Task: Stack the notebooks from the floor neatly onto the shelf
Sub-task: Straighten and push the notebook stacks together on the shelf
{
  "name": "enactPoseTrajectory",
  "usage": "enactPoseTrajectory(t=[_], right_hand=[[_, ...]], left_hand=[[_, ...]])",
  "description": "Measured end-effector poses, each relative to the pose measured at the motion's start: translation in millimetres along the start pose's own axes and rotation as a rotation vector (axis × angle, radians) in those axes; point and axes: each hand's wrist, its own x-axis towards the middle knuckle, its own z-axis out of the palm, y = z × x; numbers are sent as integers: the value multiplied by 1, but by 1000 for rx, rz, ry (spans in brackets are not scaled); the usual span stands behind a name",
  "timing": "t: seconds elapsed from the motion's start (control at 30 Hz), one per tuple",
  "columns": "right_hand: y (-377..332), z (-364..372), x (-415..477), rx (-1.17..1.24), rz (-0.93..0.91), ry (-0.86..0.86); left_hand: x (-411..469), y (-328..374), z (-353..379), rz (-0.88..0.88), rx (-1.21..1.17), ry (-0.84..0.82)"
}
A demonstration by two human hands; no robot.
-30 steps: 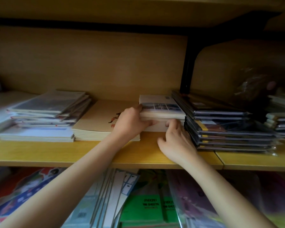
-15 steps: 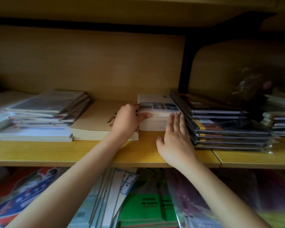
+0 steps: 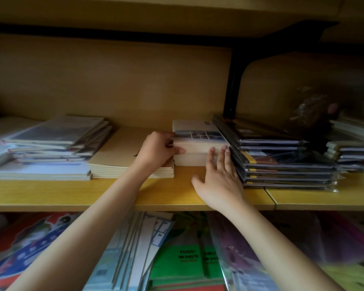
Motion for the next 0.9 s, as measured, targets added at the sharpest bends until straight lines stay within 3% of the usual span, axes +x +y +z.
enactPoseTrajectory(t=[0.2,0.43,0.6,0.67,0.77,0.9], right_hand=[[-2,2,-5,-10,16,-1],[-6,2,1,-6,41,-26],[-8,1,-1,40,41,26],[-7,2,-6,82,38,141],[-9,4,-13,143,18,347],[-10,4,-13,193,-14,374]], left_hand=[[0,2,1,18,101,22],[-2,3,12,55,301,157],[1,-2,7,-33,48,124],[2,-3,4,-90,-64,116],[2,1,6,-140,-47,137],[1,6,5,-173,-86,109]])
